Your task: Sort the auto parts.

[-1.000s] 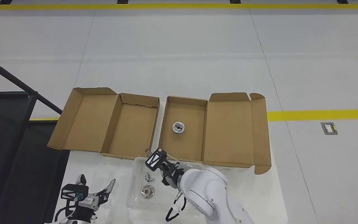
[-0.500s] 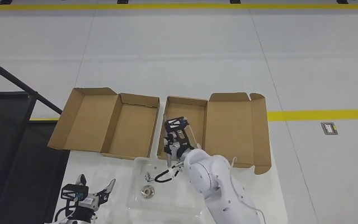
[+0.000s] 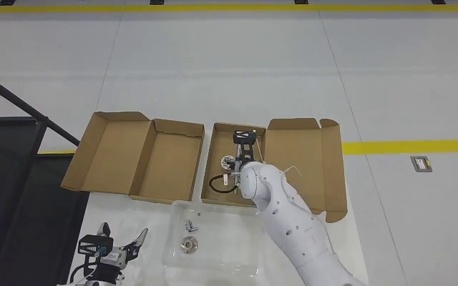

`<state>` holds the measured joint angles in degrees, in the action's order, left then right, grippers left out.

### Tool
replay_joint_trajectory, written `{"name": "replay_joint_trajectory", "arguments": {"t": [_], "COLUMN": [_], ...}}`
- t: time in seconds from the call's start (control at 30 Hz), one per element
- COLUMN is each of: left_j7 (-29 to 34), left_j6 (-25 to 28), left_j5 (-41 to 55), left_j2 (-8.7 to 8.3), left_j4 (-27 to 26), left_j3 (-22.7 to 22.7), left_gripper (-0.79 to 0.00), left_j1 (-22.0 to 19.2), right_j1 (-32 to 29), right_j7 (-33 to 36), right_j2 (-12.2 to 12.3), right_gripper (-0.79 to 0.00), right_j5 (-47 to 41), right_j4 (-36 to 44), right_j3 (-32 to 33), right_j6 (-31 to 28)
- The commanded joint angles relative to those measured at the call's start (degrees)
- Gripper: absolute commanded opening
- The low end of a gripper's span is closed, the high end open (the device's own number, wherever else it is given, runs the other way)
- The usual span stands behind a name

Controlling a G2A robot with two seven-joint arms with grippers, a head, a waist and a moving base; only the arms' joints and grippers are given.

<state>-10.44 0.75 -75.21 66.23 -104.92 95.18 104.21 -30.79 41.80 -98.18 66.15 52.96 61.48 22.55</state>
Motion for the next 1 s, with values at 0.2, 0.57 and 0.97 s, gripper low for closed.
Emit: {"name": "replay_joint_trajectory", "arguments": {"t": [0.2, 0.57, 0.97], "left_j7": [0.0, 0.0, 0.0], "left_j6": [0.0, 0.0, 0.0], "left_j5": [0.0, 0.0, 0.0], "left_j2": [0.00, 0.00, 0.00], "left_j4": [0.0, 0.0, 0.0], "left_j3": [0.0, 0.0, 0.0], "left_gripper": [0.000, 0.000, 0.000], "left_j1": [0.0, 0.0, 0.0], "right_j1": [6.1, 10.2, 9.4], "right_j7": [-3.1, -4.8, -7.9], "right_j2": [-1.3, -2.4, -2.1], "right_gripper": [-0.785, -0.536, -0.539], "right_j5": [-3.9, -5.1, -5.9], "right_j4": [-13.9, -22.5, -21.2], "right_j3": [-0.2, -0.8, 0.6], "right_j6": [-4.0, -4.0, -4.2]}}
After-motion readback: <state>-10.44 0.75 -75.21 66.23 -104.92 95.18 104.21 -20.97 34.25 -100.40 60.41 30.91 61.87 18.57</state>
